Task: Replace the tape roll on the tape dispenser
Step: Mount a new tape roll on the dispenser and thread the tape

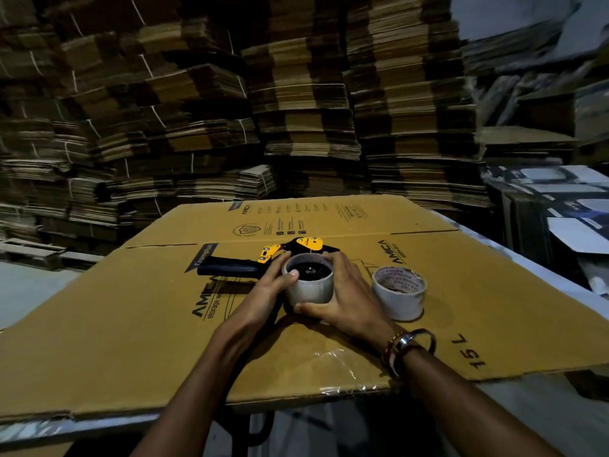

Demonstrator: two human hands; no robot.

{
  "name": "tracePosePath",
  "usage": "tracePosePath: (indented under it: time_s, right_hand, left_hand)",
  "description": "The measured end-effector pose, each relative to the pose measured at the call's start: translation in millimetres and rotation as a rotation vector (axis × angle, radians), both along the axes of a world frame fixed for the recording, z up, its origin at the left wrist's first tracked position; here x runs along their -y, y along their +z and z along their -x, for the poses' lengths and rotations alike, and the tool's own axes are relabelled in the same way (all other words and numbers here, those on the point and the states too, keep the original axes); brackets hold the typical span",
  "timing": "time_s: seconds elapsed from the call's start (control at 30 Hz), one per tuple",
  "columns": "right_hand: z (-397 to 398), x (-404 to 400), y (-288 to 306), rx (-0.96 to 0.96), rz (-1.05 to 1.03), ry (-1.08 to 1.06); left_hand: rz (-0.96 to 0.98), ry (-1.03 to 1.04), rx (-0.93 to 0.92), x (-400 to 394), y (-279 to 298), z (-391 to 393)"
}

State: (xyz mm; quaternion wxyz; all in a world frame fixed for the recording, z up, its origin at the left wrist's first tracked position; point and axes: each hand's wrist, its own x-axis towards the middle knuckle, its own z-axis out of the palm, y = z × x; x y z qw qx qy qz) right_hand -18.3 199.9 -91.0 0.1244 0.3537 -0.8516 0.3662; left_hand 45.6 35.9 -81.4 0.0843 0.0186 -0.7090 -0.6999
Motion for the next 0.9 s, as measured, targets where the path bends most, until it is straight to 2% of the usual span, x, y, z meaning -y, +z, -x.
tracePosePath:
  time_s: [0.37, 0.63, 0.9]
  right_hand:
    - [-3.5, -1.6, 0.3, 0.064, -0.058, 0.002]
    - [6.4, -5.8, -1.2, 0.257, -0.011, 0.121]
    - [8.8, -10.0, -1.1, 0.287, 0.188, -0.022]
  left_hand:
    - [0.164, 0.028, 0.038, -5.6, 3.0, -5.5]
    - [0.485, 0.053, 0.003, -4.5, -4.9, -9.8]
    - [0.388, 0.042, -0.061, -6.9, -3.8, -10.1]
